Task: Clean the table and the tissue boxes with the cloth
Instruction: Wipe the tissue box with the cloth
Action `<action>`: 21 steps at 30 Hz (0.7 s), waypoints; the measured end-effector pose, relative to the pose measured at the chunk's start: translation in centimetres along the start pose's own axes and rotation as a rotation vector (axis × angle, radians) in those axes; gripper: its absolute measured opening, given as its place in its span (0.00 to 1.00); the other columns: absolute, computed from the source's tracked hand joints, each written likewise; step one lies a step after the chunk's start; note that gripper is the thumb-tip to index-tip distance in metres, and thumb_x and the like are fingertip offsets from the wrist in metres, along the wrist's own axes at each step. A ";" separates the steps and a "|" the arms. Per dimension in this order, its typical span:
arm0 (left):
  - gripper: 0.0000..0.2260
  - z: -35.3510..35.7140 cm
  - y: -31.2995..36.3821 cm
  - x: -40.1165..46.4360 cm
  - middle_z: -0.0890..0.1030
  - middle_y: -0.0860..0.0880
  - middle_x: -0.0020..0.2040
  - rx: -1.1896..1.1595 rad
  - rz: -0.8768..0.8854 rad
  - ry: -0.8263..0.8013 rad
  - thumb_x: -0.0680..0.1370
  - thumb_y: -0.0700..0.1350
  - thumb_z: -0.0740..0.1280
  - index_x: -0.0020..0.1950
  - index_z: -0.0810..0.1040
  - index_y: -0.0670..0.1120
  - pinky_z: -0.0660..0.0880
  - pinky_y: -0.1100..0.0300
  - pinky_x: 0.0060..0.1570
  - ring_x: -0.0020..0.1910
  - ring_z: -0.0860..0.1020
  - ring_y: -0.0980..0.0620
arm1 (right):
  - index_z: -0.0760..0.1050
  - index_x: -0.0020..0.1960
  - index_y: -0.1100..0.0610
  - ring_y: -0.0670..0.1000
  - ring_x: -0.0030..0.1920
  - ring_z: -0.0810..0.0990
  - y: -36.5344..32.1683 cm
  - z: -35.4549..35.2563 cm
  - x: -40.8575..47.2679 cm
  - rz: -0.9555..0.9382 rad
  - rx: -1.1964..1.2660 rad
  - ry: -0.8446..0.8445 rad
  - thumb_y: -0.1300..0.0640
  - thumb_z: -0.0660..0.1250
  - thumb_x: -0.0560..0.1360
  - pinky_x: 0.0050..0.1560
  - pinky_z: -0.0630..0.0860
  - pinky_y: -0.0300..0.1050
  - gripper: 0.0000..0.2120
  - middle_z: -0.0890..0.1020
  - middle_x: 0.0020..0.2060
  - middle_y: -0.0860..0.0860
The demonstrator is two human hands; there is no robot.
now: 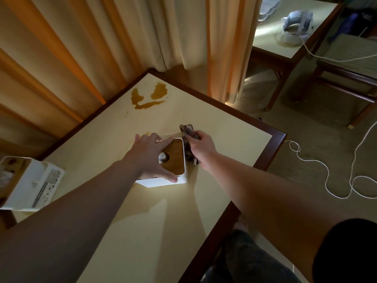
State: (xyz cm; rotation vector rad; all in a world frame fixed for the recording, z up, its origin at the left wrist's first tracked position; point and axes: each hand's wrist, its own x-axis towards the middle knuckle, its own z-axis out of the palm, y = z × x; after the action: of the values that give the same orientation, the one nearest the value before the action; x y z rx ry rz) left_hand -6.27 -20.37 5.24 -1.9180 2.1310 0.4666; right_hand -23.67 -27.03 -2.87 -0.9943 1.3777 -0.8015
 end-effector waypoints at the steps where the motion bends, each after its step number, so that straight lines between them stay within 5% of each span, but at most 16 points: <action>1: 0.59 0.1 0.2 0.0 0.65 0.51 0.71 0.031 -0.015 0.017 0.58 0.81 0.70 0.83 0.50 0.63 0.54 0.43 0.75 0.68 0.60 0.49 | 0.82 0.51 0.51 0.52 0.48 0.84 -0.2 -0.3 0.1 -0.015 -0.019 0.003 0.51 0.71 0.80 0.52 0.82 0.50 0.04 0.85 0.45 0.49; 4: 0.60 0.6 1.4 0.4 0.70 0.46 0.72 0.134 -0.153 0.071 0.55 0.89 0.56 0.82 0.53 0.61 0.54 0.37 0.77 0.71 0.68 0.42 | 0.81 0.51 0.49 0.49 0.48 0.84 -0.5 -1.7 -0.4 -0.051 -0.045 0.013 0.50 0.70 0.80 0.52 0.82 0.49 0.03 0.85 0.46 0.47; 6: 0.61 0.7 2.5 0.6 0.71 0.44 0.71 0.140 -0.275 0.091 0.54 0.90 0.51 0.81 0.54 0.57 0.63 0.39 0.72 0.69 0.71 0.40 | 0.81 0.52 0.50 0.48 0.47 0.85 -0.4 -2.8 -0.9 -0.070 -0.053 0.011 0.51 0.69 0.81 0.50 0.84 0.48 0.04 0.86 0.45 0.47; 10: 0.64 -0.7 4.1 0.9 0.70 0.43 0.71 0.101 -0.353 0.039 0.54 0.89 0.56 0.80 0.56 0.50 0.73 0.44 0.62 0.67 0.72 0.41 | 0.81 0.52 0.54 0.51 0.43 0.86 0.3 -4.7 -1.9 -0.087 -0.085 0.031 0.52 0.69 0.81 0.45 0.85 0.49 0.06 0.86 0.43 0.51; 12: 0.67 -1.5 3.6 1.2 0.63 0.42 0.78 0.102 -0.243 -0.031 0.54 0.87 0.60 0.83 0.51 0.50 0.64 0.39 0.72 0.74 0.66 0.39 | 0.81 0.52 0.55 0.50 0.40 0.86 0.5 -5.4 -2.4 -0.068 -0.069 0.029 0.53 0.69 0.81 0.43 0.84 0.49 0.06 0.86 0.42 0.52; 15: 0.69 -2.9 2.0 1.4 0.45 0.50 0.84 0.139 0.081 -0.201 0.52 0.82 0.72 0.82 0.39 0.62 0.45 0.33 0.78 0.83 0.46 0.42 | 0.81 0.51 0.54 0.50 0.39 0.85 0.9 -6.2 -2.9 -0.061 -0.042 0.010 0.53 0.69 0.81 0.37 0.82 0.45 0.05 0.86 0.41 0.53; 21: 0.75 -3.4 1.6 2.0 0.34 0.49 0.83 0.480 0.269 -0.300 0.51 0.74 0.80 0.79 0.28 0.61 0.36 0.29 0.76 0.81 0.31 0.41 | 0.83 0.49 0.52 0.48 0.35 0.83 1.4 -6.6 -3.3 -0.050 -0.021 0.009 0.53 0.70 0.81 0.37 0.79 0.45 0.04 0.84 0.34 0.47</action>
State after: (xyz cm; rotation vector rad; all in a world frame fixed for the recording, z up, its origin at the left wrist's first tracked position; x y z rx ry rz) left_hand -7.98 -23.35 7.74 -1.2300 2.0686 0.2381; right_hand -30.56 -24.10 -2.43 -1.0457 1.3765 -0.8308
